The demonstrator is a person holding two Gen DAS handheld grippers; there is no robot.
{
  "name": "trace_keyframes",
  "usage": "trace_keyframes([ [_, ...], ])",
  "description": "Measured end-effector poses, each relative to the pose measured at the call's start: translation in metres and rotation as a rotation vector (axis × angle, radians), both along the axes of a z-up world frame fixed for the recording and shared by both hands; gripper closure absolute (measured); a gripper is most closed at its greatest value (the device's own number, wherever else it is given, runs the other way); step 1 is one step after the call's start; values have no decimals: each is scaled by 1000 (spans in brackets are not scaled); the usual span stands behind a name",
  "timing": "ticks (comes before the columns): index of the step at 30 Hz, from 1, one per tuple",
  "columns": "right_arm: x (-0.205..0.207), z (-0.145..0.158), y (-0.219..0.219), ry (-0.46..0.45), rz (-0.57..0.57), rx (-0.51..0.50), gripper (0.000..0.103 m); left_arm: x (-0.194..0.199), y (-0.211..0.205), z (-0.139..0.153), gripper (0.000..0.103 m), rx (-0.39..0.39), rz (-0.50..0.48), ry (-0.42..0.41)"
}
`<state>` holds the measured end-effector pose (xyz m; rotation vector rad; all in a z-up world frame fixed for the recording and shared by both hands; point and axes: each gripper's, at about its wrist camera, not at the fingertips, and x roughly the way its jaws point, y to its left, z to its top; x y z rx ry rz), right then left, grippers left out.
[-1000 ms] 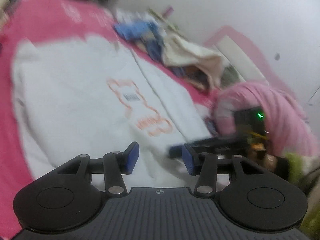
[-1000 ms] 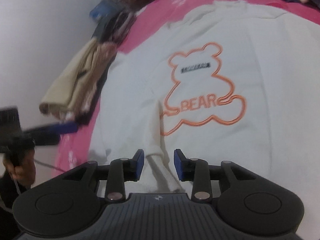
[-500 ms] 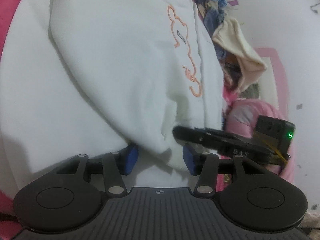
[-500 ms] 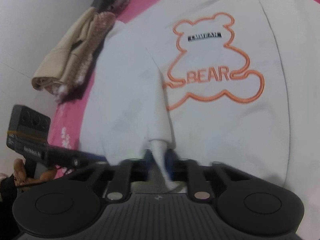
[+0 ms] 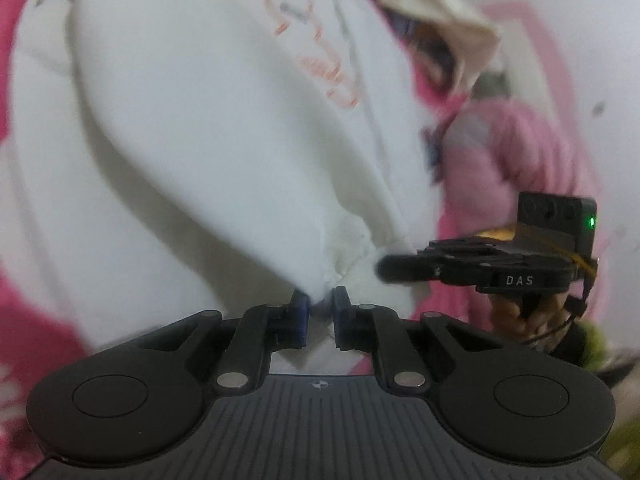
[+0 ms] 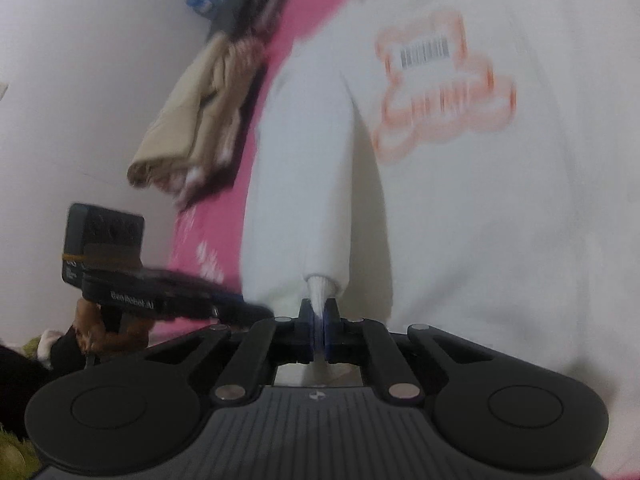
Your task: Fold clothes
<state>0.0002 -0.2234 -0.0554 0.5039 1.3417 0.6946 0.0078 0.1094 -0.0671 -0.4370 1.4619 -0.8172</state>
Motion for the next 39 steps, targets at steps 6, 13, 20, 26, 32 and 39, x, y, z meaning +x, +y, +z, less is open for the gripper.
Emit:
trace_keyframes([
  [6,-11,-52,20,123,22,-30,98,3,28,22,90,170,0,-140],
  [13,-8,-52,27,112,56,-52,98,2,-5,49,81,28,-79,-309],
  [20,-10,-53,24,123,30,-55,97,-68,-49,-15,81,42,-443,-18],
  [26,-9,-55,28,130,38,-47,96,-67,9,-22,81,136,-238,25],
  [32,-9,-54,30,123,49,-57,96,-37,50,15,74,196,-72,-165],
  [39,-10,-51,32,101,56,-73,96,-6,50,39,73,252,-25,-354],
])
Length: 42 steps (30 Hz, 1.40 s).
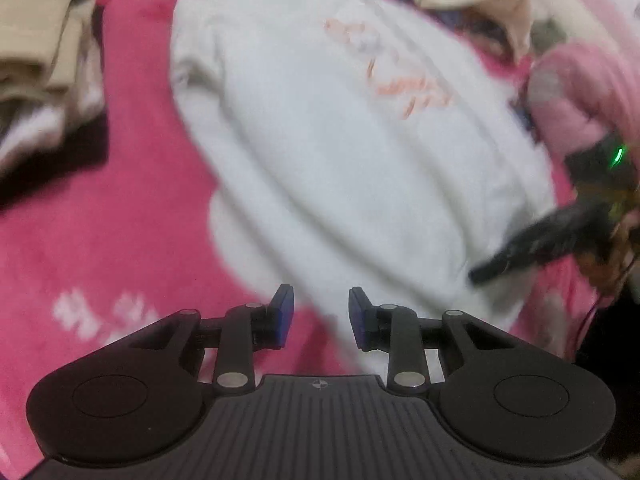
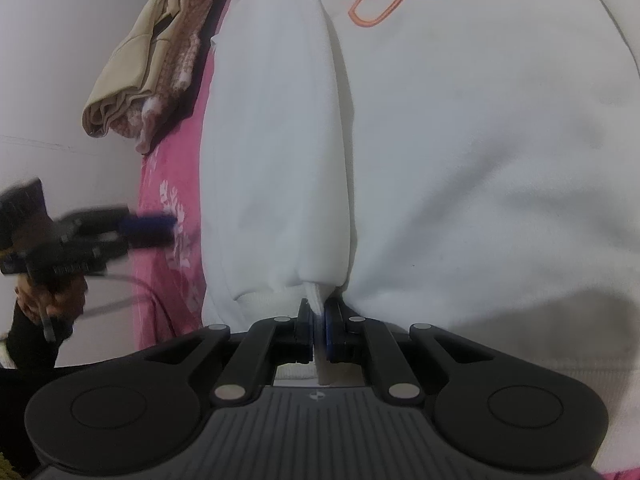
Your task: Fold clothes
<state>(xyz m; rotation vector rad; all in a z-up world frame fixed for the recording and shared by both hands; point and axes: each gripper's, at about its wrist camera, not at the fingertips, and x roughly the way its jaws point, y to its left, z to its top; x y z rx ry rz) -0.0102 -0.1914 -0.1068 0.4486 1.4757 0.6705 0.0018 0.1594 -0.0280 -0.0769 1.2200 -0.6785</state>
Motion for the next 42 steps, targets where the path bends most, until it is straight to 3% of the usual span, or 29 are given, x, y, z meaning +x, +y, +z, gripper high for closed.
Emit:
trace_keyframes([
  [3,0,-1,-3,23,-29,36,95,-3,-26,-15,73,-114,-68,112],
  [7,-1,-6,-8,62,-73,68,96,-24,-59,-44,74,-131,-190,259],
  [10,-2,-10,-9,84,-79,79,96,-31,-60,-56,74,-153,-174,297],
  [13,-2,-12,-7,97,-75,94,96,-29,-59,-67,74,-229,-89,328],
  [16,-1,-10,-4,96,-67,115,96,-28,-66,-78,75,-252,-57,334],
  [17,-1,-10,-4,96,-65,119,96,-29,-69,-79,81,-251,-52,325],
  [18,-1,-10,-3,94,-63,119,96,-30,-71,-80,93,-250,-46,315],
  [21,-1,-8,-1,94,-61,119,97,-30,-64,-73,99,-253,-32,285],
  [24,-3,-1,2,96,-41,169,97,-36,-50,-49,100,-254,-54,232],
  [28,-10,7,18,90,29,221,97,-51,-42,-28,100,-194,-98,173],
  [33,-17,-9,43,120,100,162,97,-54,-47,-54,101,-128,-101,281],
  [37,-21,-6,48,102,126,113,97,-57,-57,-56,101,-141,-141,282],
  [42,-23,-5,54,81,149,76,97,-56,-62,-67,101,-103,-170,292],
])
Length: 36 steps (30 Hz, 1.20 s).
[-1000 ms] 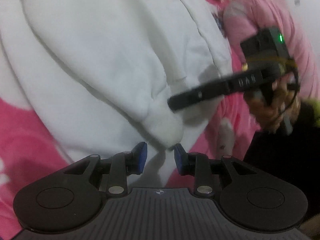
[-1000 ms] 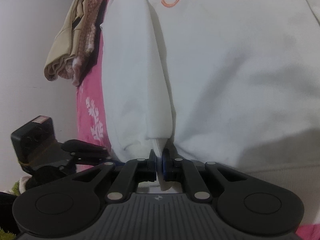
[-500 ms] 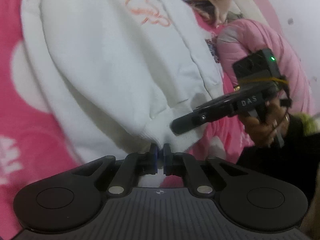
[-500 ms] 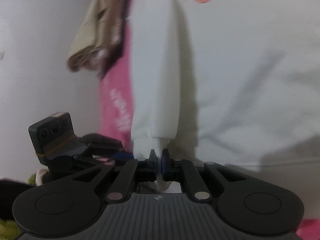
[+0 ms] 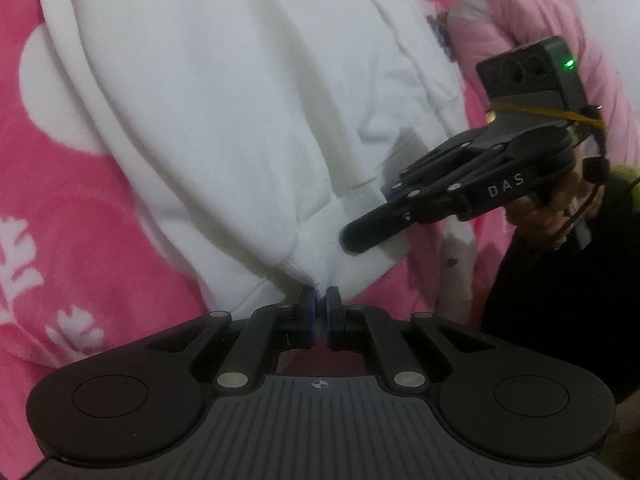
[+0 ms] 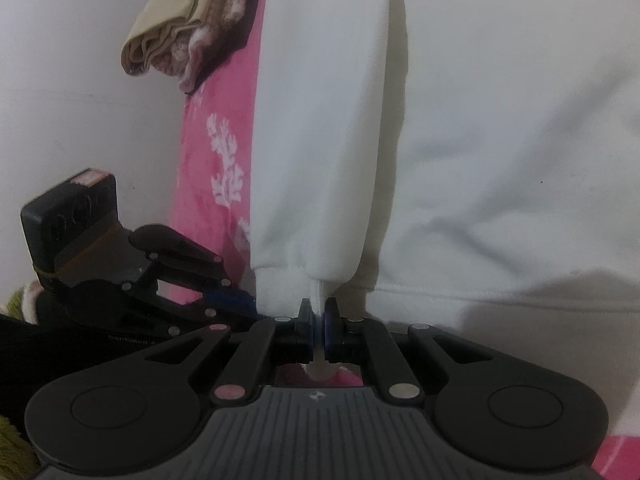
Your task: Fold clothes
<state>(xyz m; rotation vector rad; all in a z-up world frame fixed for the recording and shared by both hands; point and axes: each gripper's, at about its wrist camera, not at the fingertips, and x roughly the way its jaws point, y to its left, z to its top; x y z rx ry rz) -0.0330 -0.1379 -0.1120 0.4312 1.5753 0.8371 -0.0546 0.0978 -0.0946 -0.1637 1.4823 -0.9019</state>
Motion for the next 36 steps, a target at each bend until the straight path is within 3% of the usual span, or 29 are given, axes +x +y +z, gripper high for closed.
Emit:
trace_keyframes([
  [6,-3,-10,7,-19,43,-69,97,-6,4,-12,100,24,2,19],
  [9,3,-3,8,-5,63,-98,87,-7,12,-5,98,-12,4,24],
  [11,6,11,2,-59,110,-132,78,-8,22,8,93,-46,-18,12],
  [14,12,41,-9,-200,145,-196,68,3,57,38,89,-84,29,-100],
  [17,18,61,-17,-302,101,-194,68,28,83,61,86,-62,158,-229],
  [19,19,66,-12,-354,96,-167,68,51,92,65,83,-93,299,-258],
  [22,13,59,7,-383,141,-145,68,95,99,50,81,-167,555,-219],
  [26,4,44,24,-371,196,-149,68,138,99,26,81,-188,762,-177],
  [33,2,38,20,-347,206,-138,68,164,105,11,81,-132,897,-153],
  [36,6,37,15,-324,204,-114,68,163,105,8,81,-142,906,-152],
])
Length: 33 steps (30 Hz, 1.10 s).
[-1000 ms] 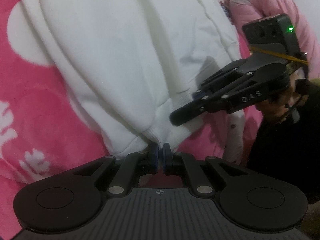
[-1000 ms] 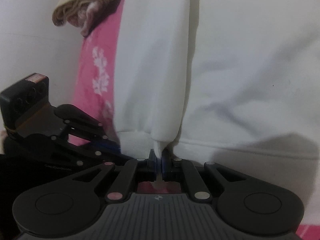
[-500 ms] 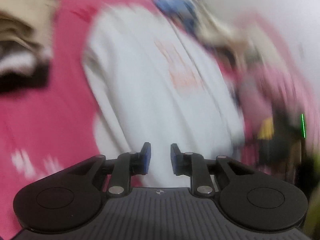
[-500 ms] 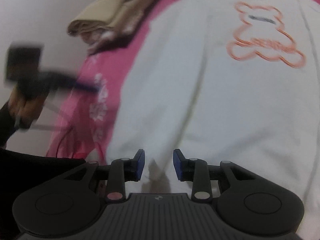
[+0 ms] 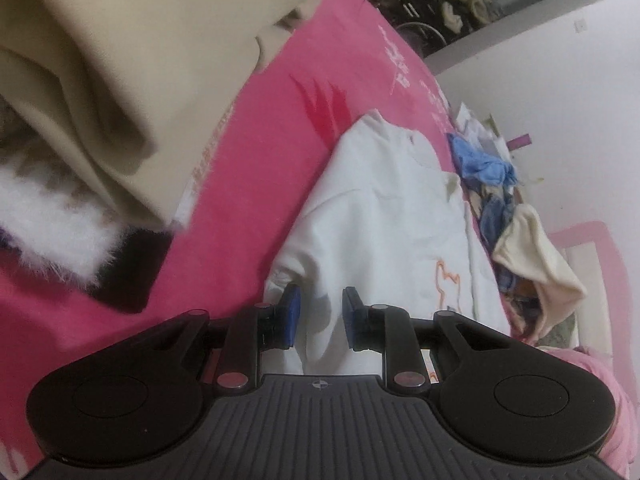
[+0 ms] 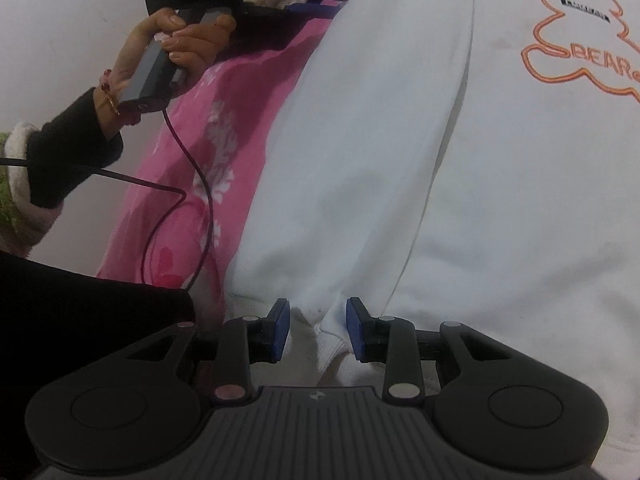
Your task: Fold clothes
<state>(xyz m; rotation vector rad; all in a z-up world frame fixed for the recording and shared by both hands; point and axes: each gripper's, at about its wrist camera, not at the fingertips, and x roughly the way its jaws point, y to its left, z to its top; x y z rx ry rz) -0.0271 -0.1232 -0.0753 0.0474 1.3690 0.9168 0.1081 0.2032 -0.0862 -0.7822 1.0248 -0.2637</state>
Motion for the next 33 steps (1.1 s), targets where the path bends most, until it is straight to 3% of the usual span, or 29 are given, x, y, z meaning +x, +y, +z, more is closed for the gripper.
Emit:
trace_keyframes([
  [4,4,-2,-7,35,-20,17,69,4,-2,-8,83,-25,-8,7],
  [6,6,-3,-16,51,-37,18,69,5,-3,-8,97,-26,-9,-9],
  [8,7,-6,-22,66,-50,9,69,3,-1,-1,101,-20,8,-41],
  [13,6,-14,-27,87,-63,15,74,2,19,15,102,-5,47,-94],
  [16,6,-16,-26,81,-43,6,75,11,19,3,102,43,16,-35],
  [20,8,-19,-27,96,-34,3,76,15,22,-6,98,51,4,-8],
  [23,8,-19,-29,97,-32,1,76,8,26,3,78,51,5,-31],
  [25,9,-18,-31,95,-27,-5,75,1,27,12,76,75,-1,-58],
  [29,10,-7,-37,69,0,-22,75,-21,20,43,76,185,-51,-172],
  [33,23,22,-42,-70,7,-14,74,-25,-12,61,76,243,-157,-295],
])
